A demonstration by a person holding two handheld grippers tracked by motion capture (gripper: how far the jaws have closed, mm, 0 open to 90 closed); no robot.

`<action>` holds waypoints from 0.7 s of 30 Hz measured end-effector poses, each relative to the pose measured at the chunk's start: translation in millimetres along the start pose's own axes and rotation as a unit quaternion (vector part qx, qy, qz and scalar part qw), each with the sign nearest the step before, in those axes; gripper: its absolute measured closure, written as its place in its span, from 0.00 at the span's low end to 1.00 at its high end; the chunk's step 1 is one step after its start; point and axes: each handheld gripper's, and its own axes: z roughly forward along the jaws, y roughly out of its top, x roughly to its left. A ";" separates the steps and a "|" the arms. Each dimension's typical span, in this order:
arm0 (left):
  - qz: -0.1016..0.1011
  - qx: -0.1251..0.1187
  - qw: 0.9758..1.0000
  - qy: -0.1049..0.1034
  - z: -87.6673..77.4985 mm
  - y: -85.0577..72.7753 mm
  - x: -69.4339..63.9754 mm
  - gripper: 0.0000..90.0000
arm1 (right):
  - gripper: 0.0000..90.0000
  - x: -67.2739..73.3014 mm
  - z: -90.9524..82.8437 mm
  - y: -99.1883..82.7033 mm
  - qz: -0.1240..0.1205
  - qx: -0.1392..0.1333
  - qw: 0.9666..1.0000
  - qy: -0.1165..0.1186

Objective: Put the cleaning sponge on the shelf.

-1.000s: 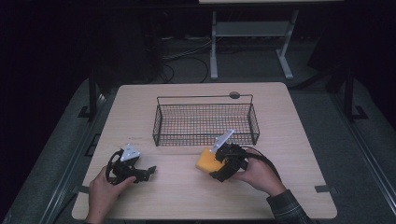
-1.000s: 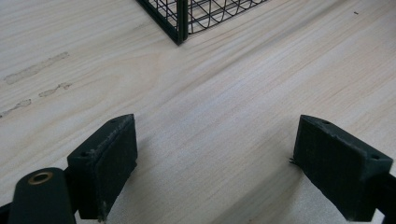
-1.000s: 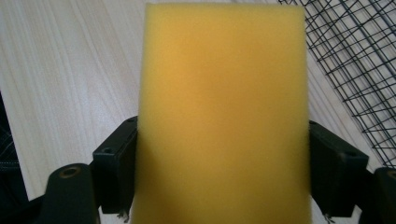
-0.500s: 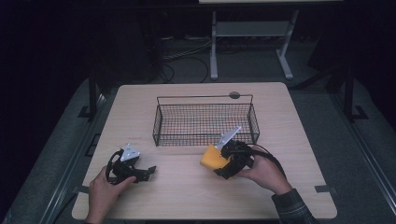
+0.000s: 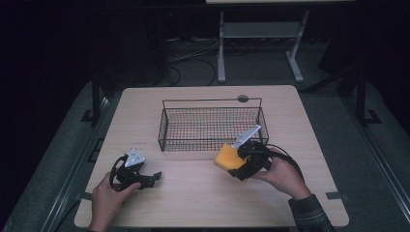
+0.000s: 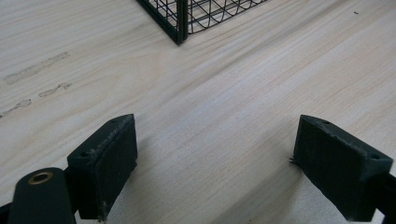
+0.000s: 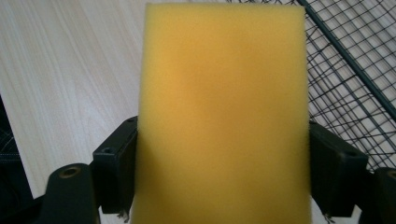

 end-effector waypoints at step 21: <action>0.001 0.000 1.000 0.000 0.0 0.1 0.2 0.14 | 0.26 -19.6 -23.0 -7.9 0.026 -0.010 0.999 -0.025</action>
